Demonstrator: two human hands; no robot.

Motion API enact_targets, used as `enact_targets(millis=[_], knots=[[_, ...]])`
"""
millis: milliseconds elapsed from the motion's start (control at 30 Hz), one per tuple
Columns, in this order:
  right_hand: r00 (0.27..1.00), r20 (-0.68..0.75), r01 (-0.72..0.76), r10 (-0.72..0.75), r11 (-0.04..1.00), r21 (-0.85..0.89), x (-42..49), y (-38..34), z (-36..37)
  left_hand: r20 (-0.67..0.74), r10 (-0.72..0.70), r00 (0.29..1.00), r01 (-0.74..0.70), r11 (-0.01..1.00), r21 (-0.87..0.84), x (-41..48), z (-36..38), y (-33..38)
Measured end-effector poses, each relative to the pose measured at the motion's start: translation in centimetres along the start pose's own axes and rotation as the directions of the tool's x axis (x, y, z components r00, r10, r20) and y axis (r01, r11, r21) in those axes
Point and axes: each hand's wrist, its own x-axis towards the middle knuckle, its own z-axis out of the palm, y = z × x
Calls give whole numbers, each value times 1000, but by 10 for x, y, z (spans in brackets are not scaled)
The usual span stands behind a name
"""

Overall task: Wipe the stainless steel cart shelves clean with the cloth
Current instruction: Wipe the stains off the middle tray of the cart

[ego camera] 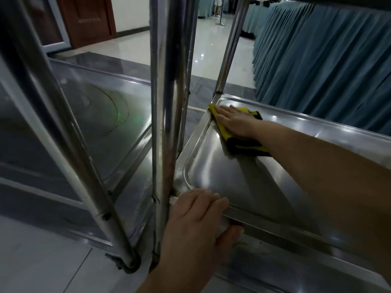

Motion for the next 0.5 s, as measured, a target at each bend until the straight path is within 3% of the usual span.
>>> enact_targets(millis=[133,267,400,500], knots=[[999,9,-51,51,998,26,5,-11,0,-38,37,999,-37,999,6,-3,1,-2],[981,-1,192,-192,981,-8,-39,-50,8,-75,49,996,-49,999,5,-5,0,-4],[822,-96,548,-561,826,-134,-69,-93,25,-54,34,998,-33,999,25,-5,0,-1],[723,-114,644,-681,725,-244,-57,-95,25,-45,25,999,-23,999,38,-6,2,-1]])
